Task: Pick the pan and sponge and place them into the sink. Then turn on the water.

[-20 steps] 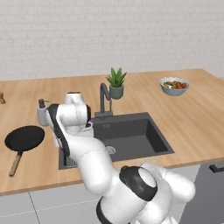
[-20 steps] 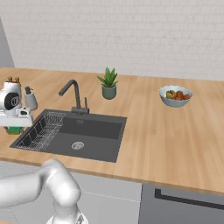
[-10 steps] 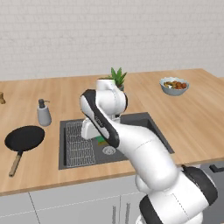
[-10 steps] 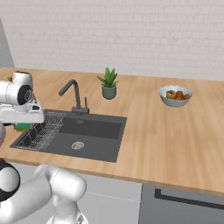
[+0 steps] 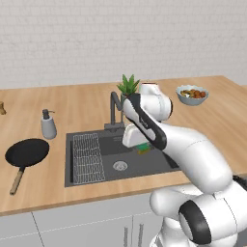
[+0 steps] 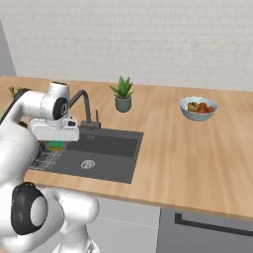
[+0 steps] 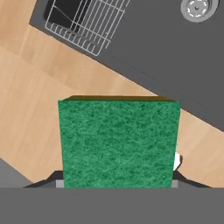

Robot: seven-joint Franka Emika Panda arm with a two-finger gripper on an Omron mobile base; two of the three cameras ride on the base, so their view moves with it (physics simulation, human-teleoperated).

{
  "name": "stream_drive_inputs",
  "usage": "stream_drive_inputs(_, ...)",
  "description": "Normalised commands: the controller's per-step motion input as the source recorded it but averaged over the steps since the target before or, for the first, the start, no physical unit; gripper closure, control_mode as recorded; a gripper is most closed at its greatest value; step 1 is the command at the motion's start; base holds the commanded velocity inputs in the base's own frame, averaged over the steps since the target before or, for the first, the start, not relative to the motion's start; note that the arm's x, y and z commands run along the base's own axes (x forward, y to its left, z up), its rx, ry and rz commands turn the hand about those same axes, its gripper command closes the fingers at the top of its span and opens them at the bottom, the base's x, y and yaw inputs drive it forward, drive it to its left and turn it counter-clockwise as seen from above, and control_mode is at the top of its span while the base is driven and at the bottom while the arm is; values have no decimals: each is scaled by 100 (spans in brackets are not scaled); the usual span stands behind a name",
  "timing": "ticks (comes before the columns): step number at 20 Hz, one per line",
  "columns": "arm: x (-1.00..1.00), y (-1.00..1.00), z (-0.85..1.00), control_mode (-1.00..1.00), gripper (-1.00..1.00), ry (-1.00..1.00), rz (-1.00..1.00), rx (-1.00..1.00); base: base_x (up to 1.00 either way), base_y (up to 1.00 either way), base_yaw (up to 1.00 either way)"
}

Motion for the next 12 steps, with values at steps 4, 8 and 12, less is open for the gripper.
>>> stream_drive_inputs(4,78,-100,-43,-100,100,8,-1,8,0,0,0)
stream_drive_inputs(8,98,-68,-86,-100,100,4,-2,6,0,0,0)
stream_drive_inputs(12,100,-41,-93,-100,100,4,0,0,0,0,0)
